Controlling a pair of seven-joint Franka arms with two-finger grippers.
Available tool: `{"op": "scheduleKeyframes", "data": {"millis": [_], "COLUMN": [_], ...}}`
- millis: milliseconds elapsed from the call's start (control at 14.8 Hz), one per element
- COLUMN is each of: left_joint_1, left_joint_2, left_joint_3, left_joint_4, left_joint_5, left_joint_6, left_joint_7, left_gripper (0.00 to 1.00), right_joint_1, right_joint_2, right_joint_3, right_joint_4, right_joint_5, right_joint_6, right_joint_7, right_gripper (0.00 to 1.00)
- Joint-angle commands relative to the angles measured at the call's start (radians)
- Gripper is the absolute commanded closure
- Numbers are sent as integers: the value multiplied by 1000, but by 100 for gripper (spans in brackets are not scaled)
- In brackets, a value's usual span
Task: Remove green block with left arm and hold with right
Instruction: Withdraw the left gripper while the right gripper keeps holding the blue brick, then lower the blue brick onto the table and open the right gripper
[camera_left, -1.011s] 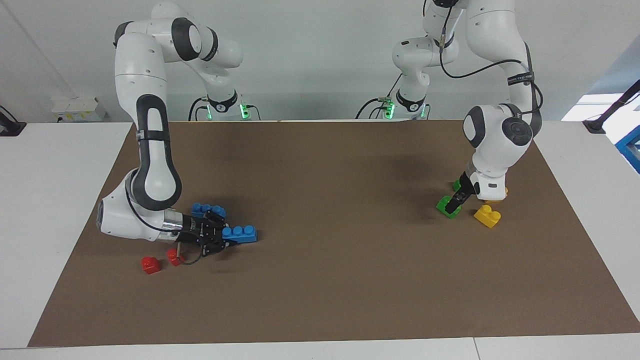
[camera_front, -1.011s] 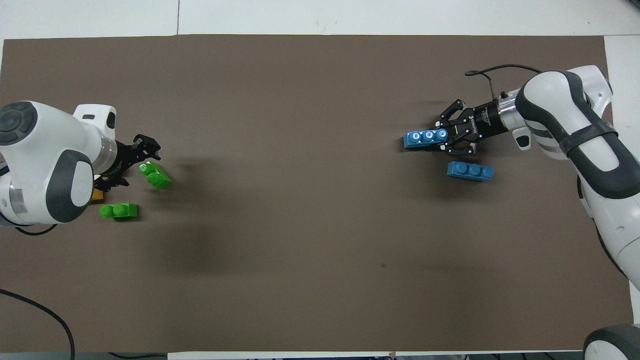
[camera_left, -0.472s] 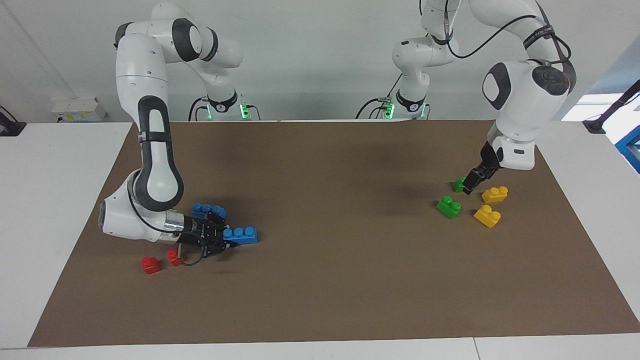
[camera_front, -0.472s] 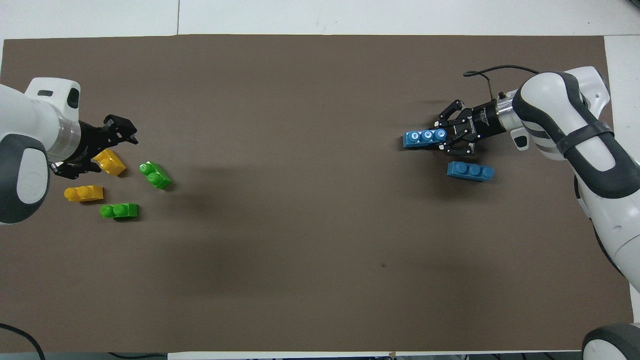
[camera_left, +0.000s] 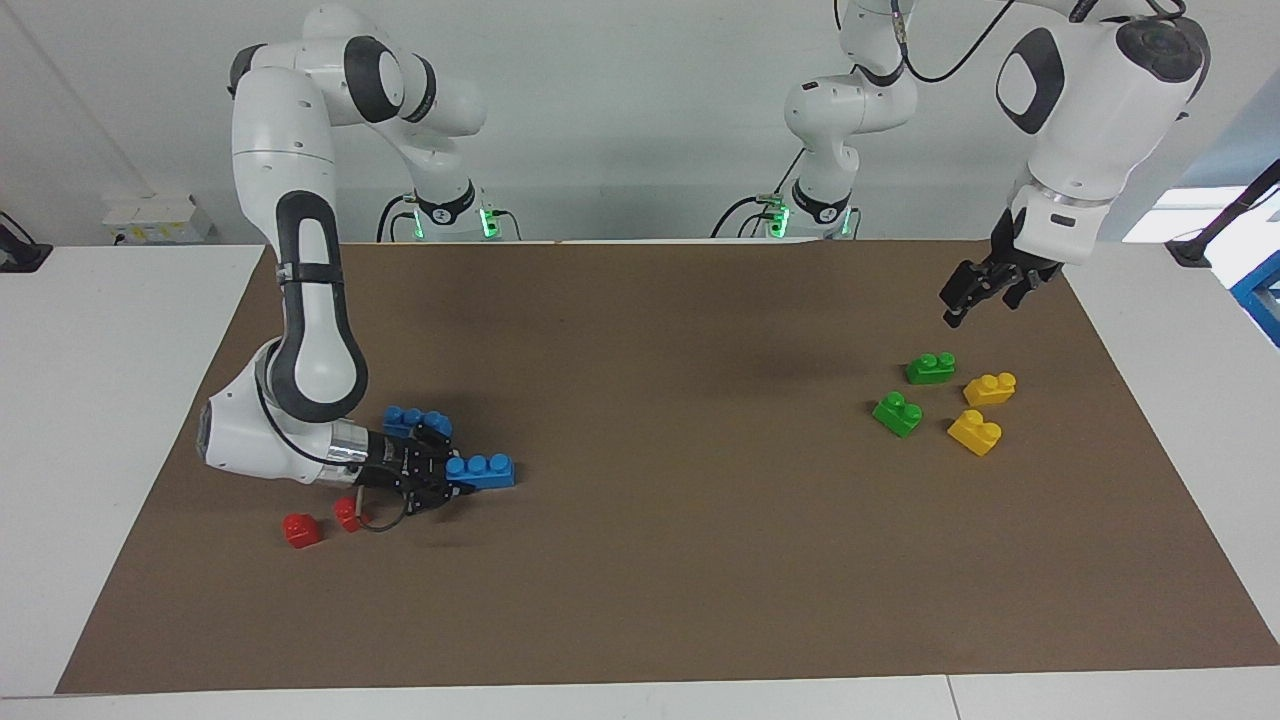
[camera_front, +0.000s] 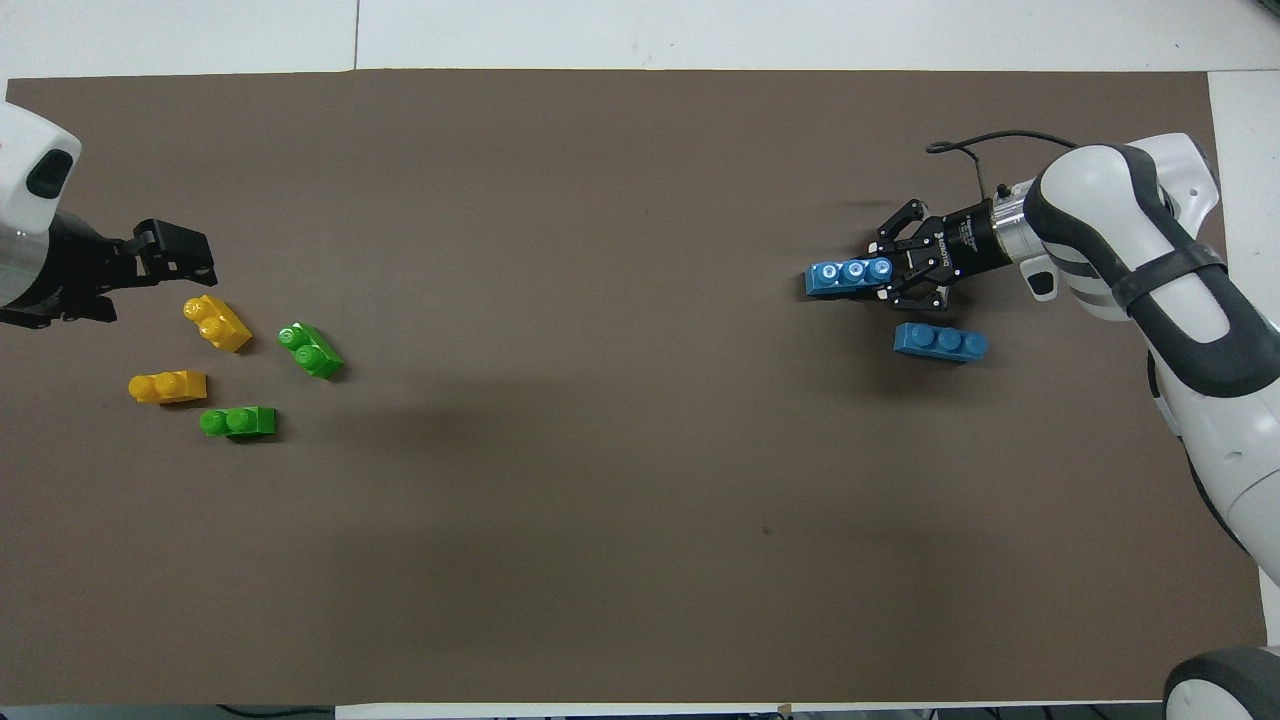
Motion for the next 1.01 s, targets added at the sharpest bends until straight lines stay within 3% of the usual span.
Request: {"op": "scheduleKeyframes", "data": {"millis": [0, 67, 135, 944], "left_joint_1": [-8, -8, -8, -6], "left_joint_2": [-33, -35, -35, -24], "left_joint_3": [8, 9, 9, 8], "left_joint_4": [-6, -8, -9, 24], "left_joint_5": [-8, -8, -8, -14], "left_joint_6": [-44, -41, -38, -94], "left_joint_7": [101, 132, 157, 182], "left_gripper": [0, 0, 0, 0], "right_joint_1": [14, 14, 23, 54], "right_joint_2": [11, 8, 4, -59], "right_joint_3": [11, 11, 9, 8], "right_joint_4": [-22, -22, -22, -19], "right_joint_5": [-17, -17, -18, -32], "right_joint_6": [59, 60, 74, 74], "right_joint_7": [26, 40, 49, 121], "right_gripper": [83, 45, 0, 0]}}
